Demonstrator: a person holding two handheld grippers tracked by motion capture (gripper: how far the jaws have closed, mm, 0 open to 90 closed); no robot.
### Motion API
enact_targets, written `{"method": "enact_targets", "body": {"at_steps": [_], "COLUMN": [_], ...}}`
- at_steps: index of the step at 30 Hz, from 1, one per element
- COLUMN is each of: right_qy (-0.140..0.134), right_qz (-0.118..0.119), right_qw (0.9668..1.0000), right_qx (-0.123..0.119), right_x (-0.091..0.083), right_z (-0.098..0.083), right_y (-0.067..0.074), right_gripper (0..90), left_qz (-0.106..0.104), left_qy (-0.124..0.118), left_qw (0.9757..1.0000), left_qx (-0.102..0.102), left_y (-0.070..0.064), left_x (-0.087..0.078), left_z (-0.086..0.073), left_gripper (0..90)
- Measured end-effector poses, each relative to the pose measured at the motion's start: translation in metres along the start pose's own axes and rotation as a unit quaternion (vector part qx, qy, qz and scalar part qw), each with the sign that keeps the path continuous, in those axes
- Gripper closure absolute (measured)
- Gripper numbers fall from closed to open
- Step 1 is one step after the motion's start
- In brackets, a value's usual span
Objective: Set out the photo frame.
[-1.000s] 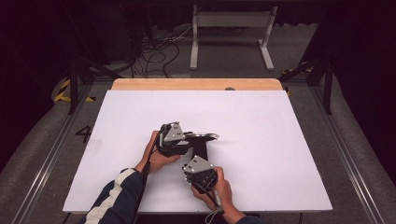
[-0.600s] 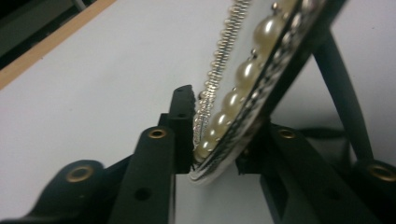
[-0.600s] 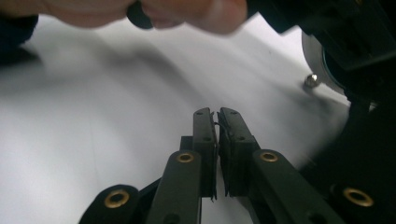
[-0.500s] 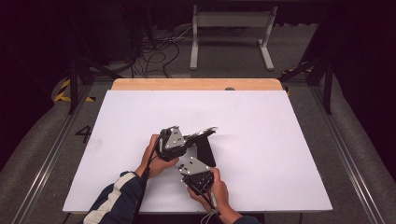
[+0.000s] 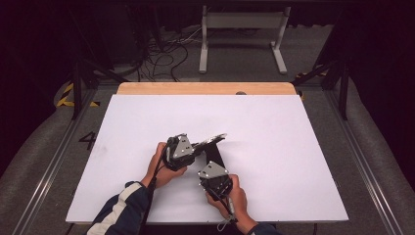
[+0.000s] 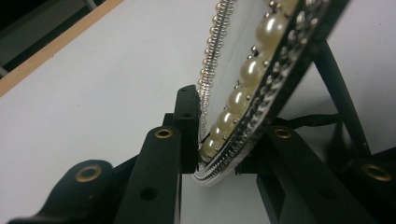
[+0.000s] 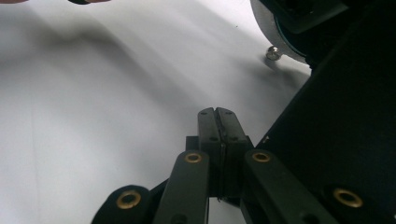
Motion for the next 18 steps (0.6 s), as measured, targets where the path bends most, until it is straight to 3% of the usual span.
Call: {"method": "enact_targets", "body": {"at_steps": [6, 18], "right_qy": [0.002, 0.005], "right_qz": [0.01, 0.02], "right_qw": [0.9999, 0.9998], "right_qx": [-0.008, 0.0], "right_x": [-0.004, -0.007], "right_z": [-0.002, -0.006], "right_y": [-0.001, -0.01], "right_gripper": [90.0, 90.0], "left_qz": [-0.013, -0.034], "left_qy": [-0.004, -0.007], "left_qw": [0.9999, 0.9993], "left_qx": [-0.008, -0.013], "left_y": [-0.001, -0.004], "left_x": [-0.002, -0.007], "left_z": [0.0, 0.001], "left_gripper": [74.9, 71.6]}}
Point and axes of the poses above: each handheld gripper's, and its own axes: x roughly forward along the jaws, z roughly out of its top, y roughly to its left, the point moved 7 cm from there along x, roughly forward along the jaws, and after that the axes turned 5 degrees about -x, right-handed, at the moved point
